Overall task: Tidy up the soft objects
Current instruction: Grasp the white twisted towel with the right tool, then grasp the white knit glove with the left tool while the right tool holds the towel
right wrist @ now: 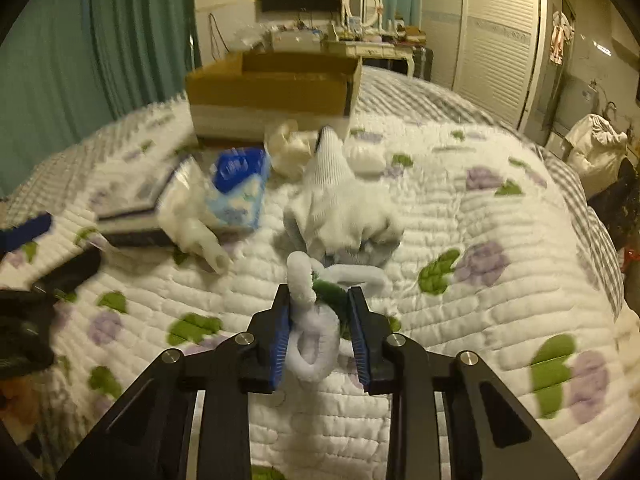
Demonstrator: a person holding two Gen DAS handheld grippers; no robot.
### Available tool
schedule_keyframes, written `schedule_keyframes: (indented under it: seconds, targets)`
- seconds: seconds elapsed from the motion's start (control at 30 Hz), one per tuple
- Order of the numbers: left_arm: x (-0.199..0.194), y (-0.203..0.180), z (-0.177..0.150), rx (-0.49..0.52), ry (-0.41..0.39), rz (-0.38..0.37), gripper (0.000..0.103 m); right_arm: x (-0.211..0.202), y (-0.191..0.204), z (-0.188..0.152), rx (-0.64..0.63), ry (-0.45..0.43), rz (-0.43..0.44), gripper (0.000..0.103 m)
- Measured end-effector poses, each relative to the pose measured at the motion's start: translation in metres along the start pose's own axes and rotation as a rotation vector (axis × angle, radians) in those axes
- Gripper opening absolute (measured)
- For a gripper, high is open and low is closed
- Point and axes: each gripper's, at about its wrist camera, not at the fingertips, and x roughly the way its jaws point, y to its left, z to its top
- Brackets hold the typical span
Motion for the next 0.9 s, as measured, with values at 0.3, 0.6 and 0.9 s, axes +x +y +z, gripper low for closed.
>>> schedule_keyframes:
  seconds: [0.3,0.6,0.9]
  targets:
    - [0.006,-0.057,0.032,0.014,0.012,-0.063,0.103,-0.038,-0.024,0.066,-0.091,-0.095,0.003,0.027]
    - [0.048,-0.107,0.064,-0.071,0.047,-0.134,0.102,-0.010,-0.067,0.124,-0.234,-0.063,-0.007,0.027]
    - [0.110,-0.137,0.054,-0.069,0.153,-0.121,0.097,0.045,-0.121,0.110,-0.145,0.024,0.081,0.027]
